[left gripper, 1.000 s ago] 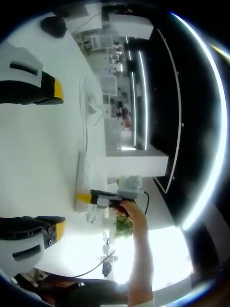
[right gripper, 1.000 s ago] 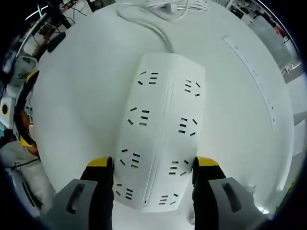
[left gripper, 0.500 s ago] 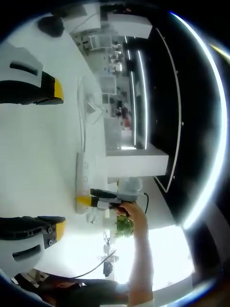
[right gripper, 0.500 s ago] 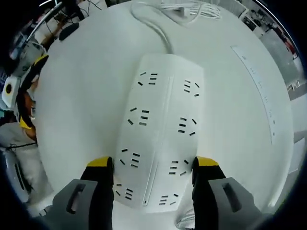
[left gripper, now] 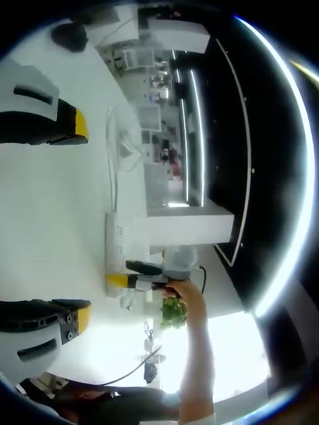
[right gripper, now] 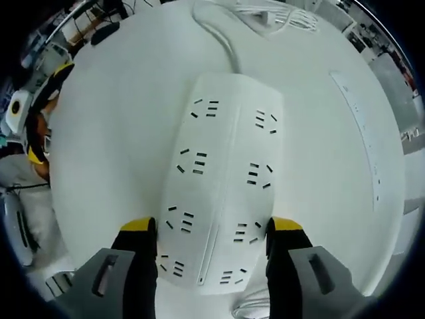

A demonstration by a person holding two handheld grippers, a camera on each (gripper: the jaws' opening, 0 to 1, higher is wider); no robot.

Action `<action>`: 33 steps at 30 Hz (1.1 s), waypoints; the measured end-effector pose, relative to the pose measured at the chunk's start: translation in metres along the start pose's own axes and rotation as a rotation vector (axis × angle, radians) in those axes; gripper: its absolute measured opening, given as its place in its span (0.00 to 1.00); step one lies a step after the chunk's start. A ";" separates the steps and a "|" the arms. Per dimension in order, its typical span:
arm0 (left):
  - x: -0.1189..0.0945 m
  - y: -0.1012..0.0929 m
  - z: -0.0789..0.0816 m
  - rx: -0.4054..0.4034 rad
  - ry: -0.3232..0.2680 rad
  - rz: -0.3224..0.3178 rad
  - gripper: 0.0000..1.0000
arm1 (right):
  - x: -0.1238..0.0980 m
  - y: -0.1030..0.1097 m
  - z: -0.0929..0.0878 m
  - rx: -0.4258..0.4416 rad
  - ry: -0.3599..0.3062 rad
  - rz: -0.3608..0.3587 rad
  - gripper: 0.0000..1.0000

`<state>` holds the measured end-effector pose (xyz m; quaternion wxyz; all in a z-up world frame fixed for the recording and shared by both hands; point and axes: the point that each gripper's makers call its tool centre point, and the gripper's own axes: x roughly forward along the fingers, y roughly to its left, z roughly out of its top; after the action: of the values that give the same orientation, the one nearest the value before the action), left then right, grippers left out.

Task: Straighten the power strip on the desk, plug the charger into it

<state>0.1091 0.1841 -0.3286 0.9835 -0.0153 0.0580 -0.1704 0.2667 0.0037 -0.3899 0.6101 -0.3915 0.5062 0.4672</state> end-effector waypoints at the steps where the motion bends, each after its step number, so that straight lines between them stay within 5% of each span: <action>1: 0.000 0.000 0.000 0.000 0.001 0.001 0.99 | 0.000 0.000 0.000 -0.012 0.000 0.002 0.65; 33: -0.001 0.002 -0.002 0.004 0.008 0.012 0.99 | -0.001 -0.010 -0.005 -0.234 0.069 0.004 0.65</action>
<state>0.1084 0.1869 -0.3301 0.9844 -0.0124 0.0618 -0.1645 0.2747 -0.0040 -0.3901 0.5415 -0.4749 0.4695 0.5107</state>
